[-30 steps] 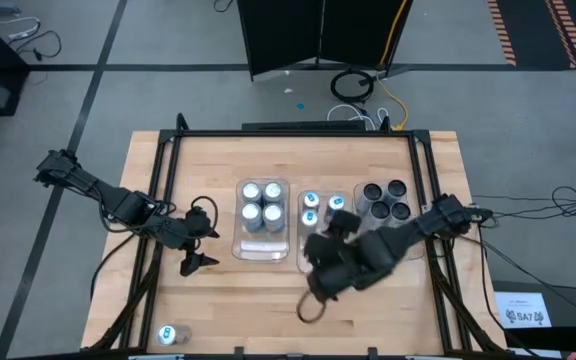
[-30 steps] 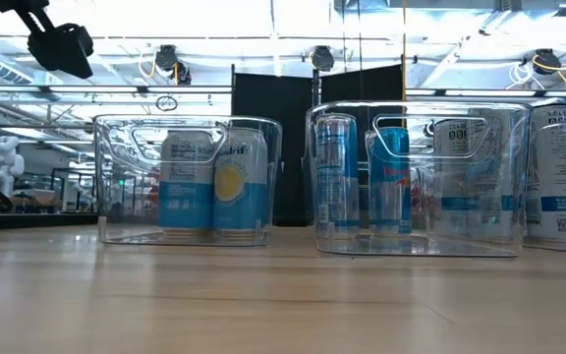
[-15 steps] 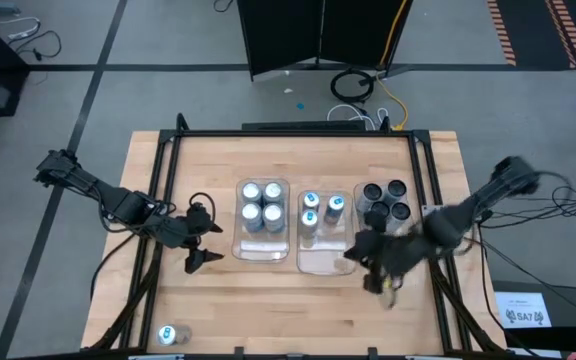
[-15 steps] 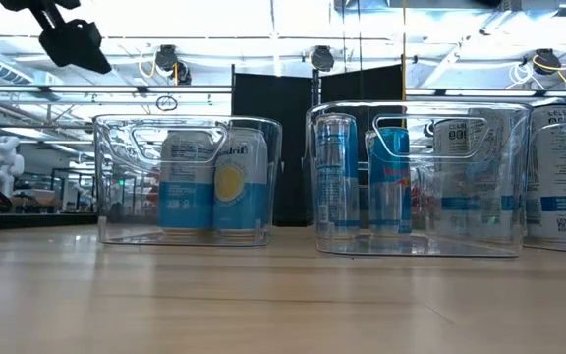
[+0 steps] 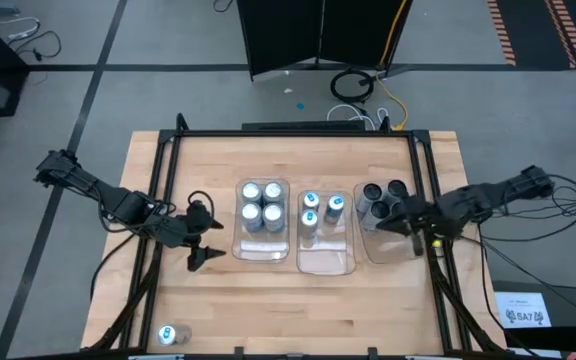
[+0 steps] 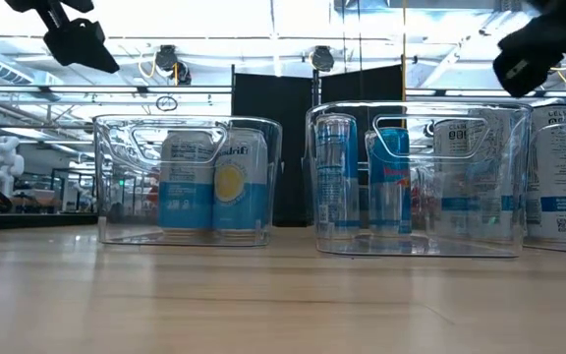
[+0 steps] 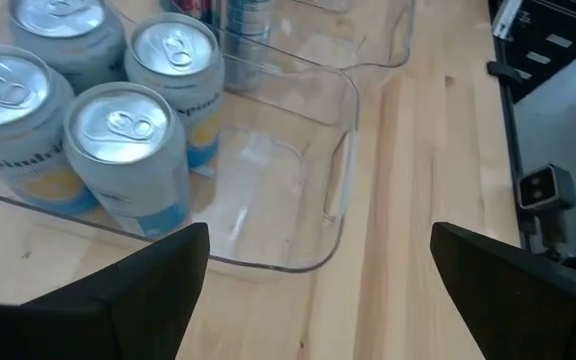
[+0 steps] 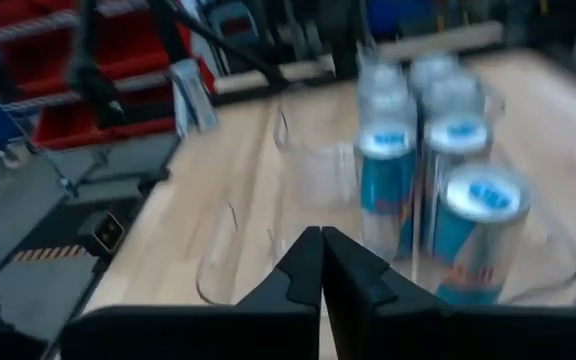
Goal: Sort soda cans
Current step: Put the blue soda can into the middle transparent bin
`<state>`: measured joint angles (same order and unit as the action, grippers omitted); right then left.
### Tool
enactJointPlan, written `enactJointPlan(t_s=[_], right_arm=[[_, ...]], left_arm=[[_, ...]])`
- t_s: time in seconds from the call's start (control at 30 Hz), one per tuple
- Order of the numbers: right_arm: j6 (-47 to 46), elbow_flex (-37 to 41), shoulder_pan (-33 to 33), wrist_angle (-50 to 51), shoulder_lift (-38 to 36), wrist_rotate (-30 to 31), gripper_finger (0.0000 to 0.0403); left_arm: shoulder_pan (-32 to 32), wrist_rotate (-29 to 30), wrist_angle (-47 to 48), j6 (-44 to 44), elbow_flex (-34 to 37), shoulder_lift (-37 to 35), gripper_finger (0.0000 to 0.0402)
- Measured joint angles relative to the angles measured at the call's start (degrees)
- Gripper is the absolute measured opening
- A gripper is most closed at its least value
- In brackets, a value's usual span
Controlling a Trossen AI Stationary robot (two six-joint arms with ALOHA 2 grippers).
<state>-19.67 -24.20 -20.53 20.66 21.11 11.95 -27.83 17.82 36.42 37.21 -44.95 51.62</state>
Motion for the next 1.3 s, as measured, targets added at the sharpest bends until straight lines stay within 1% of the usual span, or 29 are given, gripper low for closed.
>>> enactJointPlan(t_s=[0.17, 0.27, 0.37, 0.43, 0.5, 0.57, 0.63, 0.73, 0.8, 0.93, 1.0, 1.07, 1.17, 1.3], right_arm=[[7.43, 3.55, 0.04, -2.37, -11.09, -0.19, 0.0], [9.14, 5.11, 1.11, -3.23, -16.96, 0.13, 0.0], [9.74, 7.08, 2.23, -3.99, -21.14, 0.21, 0.0], [10.39, 9.5, 3.17, -7.61, -20.97, 1.54, 0.0], [11.59, 13.49, 4.51, -16.65, -20.63, 1.6, 0.0], [11.37, 17.91, 5.89, -24.74, -20.9, 0.39, 0.0], [9.51, 21.2, 7.24, -27.5, -21.08, -1.63, 0.0], [7.22, 22.64, 8.89, -28.21, -21.08, -2.19, 0.0], [7.47, 22.5, 10.03, -28.26, -21.08, -2.7, 0.0], [10.46, 19.33, 12.4, -26.61, -21.08, -3.53, 0.0], [10.86, 17.92, 13.56, -22.97, -21.08, -3.64, 0.0], [9.27, 17.28, 14.36, -19.95, -21.06, -5.53, 0.0], [5.26, 17.15, 14.6, -17.18, -21.06, -11.34, 0.0], [0.6, 17.42, 14.58, -14.47, -21.07, -12.4, 0.0]], left_arm=[[0.0, 0.73, 0.01, 0.0, 0.0, 0.0, 0.0388], [0.0, 0.79, 0.04, 0.02, 0.0, 0.0, 0.0388], [0.0, 1.54, 0.07, 0.0, 0.0, 0.01, 0.0388], [0.0, 2.66, 0.01, -0.02, 0.0, 0.02, 0.0388], [0.06, 4.46, 0.11, -0.02, 0.0, 0.0, 0.0388], [0.13, 6.2, 0.02, -0.04, 0.0, 0.03, 0.0388], [0.17, 7.31, -0.11, 0.0, 0.0, 0.02, 0.0388], [0.11, 7.39, -0.24, 0.02, 0.0, 0.02, 0.0388], [0.11, 7.39, -0.46, 0.02, 0.0, 0.02, 0.0388], [0.11, 7.35, -0.5, 0.03, 0.0, 0.02, 0.0388], [0.11, 7.31, -0.52, 0.04, 0.0, 0.02, 0.0388], [0.11, 7.24, -0.52, 0.04, 0.0, 0.02, 0.0388], [0.11, 6.67, -0.5, 0.02, 0.0, 0.02, 0.0388], [0.11, 6.63, -0.44, 0.0, 0.0, 0.02, 0.0388]])
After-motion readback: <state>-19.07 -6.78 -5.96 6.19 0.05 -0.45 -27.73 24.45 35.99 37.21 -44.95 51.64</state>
